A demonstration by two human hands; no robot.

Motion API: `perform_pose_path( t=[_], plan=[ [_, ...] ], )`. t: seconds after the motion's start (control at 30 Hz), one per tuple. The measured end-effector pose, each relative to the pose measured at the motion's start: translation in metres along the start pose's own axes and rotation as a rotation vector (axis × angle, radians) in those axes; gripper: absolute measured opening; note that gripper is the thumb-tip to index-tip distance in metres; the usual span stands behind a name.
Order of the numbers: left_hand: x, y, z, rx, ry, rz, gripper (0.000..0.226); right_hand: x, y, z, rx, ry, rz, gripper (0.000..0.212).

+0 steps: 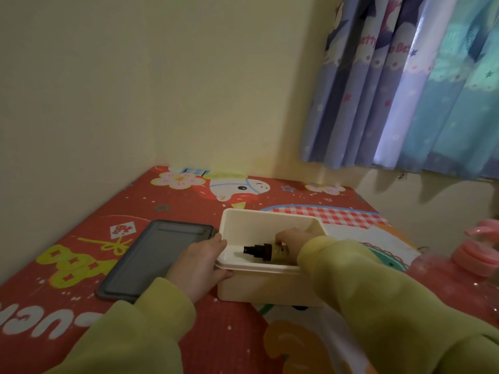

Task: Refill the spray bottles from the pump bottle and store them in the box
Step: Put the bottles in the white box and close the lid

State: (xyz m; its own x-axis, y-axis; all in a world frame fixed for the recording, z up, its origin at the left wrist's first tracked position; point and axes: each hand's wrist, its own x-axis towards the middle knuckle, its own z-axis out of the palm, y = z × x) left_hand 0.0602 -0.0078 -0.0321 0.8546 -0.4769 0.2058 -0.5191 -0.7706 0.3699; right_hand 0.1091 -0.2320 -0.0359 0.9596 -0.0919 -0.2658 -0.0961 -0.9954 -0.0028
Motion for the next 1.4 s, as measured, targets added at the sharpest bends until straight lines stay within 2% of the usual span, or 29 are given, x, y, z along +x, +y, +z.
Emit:
perform_pose_path(
  t=[0.13,0.33,0.47,0.57,0.63,0.7,0.77,0.83,0.93,1.03,1.13,1.27,1.4],
  plan=[
    [0.000,-0.001,0.001,0.002,0.000,-0.008,0.051,0.003,-0.002,0.003,-0.042,-0.023,-0.034,0.031],
    [0.001,-0.001,0.002,0.003,-0.010,-0.016,0.052,-0.003,-0.004,-0.001,0.001,-0.059,0.018,0.039],
    [0.001,-0.001,0.002,0.013,-0.011,-0.002,0.052,-0.012,-0.003,-0.010,0.005,0.025,-0.013,0.049],
    [-0.001,-0.008,0.003,-0.040,-0.023,0.026,0.068,-0.023,-0.012,-0.037,-0.002,0.105,-0.105,0.046],
    [-0.005,-0.014,0.004,-0.109,-0.027,0.034,0.080,-0.037,-0.024,-0.058,0.028,0.200,-0.183,0.037],
    [-0.014,-0.023,0.001,-0.143,0.031,0.016,0.078,-0.055,-0.041,-0.072,0.106,0.400,-0.288,0.027],
    [-0.021,-0.037,0.000,-0.123,0.138,-0.020,0.063,-0.074,-0.060,-0.074,0.285,0.630,-0.392,0.021],
    [-0.031,-0.055,-0.002,-0.077,0.201,-0.021,0.041,-0.091,-0.086,-0.064,0.433,0.750,-0.516,0.017],
    [-0.043,-0.081,-0.001,0.081,0.073,-0.018,0.024,-0.100,-0.121,-0.039,0.440,0.717,-0.627,0.016],
    [-0.052,-0.103,0.001,0.289,-0.097,-0.088,0.029,-0.092,-0.151,-0.005,0.347,0.591,-0.640,0.021],
    [-0.055,-0.118,0.006,0.377,-0.171,-0.120,0.033,-0.076,-0.171,0.030,0.225,0.456,-0.585,0.024],
    [-0.056,-0.130,0.011,0.364,-0.181,-0.127,0.033,-0.065,-0.183,0.061,0.144,0.373,-0.514,0.021],
    [-0.055,-0.133,0.015,0.326,-0.126,-0.132,0.024,-0.063,-0.192,0.076,0.087,0.381,-0.470,0.024]
  ],
)
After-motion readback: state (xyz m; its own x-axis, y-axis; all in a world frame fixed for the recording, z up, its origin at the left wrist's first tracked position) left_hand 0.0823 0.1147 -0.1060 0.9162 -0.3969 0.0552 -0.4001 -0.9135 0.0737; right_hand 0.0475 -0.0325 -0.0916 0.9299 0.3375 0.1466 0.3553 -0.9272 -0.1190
